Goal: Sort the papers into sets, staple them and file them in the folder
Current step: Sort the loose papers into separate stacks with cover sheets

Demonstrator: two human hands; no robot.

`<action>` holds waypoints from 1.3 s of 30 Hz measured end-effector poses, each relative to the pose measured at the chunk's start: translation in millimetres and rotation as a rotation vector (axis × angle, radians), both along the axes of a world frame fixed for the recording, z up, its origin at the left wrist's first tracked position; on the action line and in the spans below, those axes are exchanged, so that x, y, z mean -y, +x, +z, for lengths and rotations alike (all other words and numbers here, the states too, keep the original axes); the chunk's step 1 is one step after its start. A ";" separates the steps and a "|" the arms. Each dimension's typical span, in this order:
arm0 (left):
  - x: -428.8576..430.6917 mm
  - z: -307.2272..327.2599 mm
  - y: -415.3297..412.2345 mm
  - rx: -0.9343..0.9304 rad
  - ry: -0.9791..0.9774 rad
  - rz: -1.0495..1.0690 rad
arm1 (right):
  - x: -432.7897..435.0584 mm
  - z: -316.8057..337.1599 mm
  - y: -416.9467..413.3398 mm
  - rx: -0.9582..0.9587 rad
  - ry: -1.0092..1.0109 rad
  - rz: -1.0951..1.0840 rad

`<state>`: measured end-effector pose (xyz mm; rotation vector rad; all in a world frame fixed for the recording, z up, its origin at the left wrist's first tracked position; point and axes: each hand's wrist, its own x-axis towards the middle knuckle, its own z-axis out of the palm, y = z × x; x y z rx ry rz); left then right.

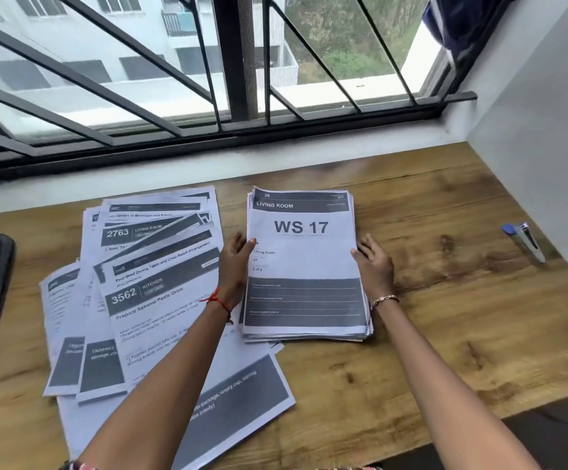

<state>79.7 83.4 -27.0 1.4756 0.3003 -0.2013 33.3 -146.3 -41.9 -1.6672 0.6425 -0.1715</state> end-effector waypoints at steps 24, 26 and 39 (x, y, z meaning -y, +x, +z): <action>10.3 43.7 21.6 0.088 -0.028 -0.162 | -8.9 39.3 30.4 -0.071 0.061 0.051; 7.2 52.0 21.5 0.132 -0.060 -0.189 | -7.7 51.0 30.6 -0.020 0.102 0.076; 37.2 106.5 1.8 0.625 -0.010 0.011 | -44.3 128.5 29.2 0.530 -0.282 -0.181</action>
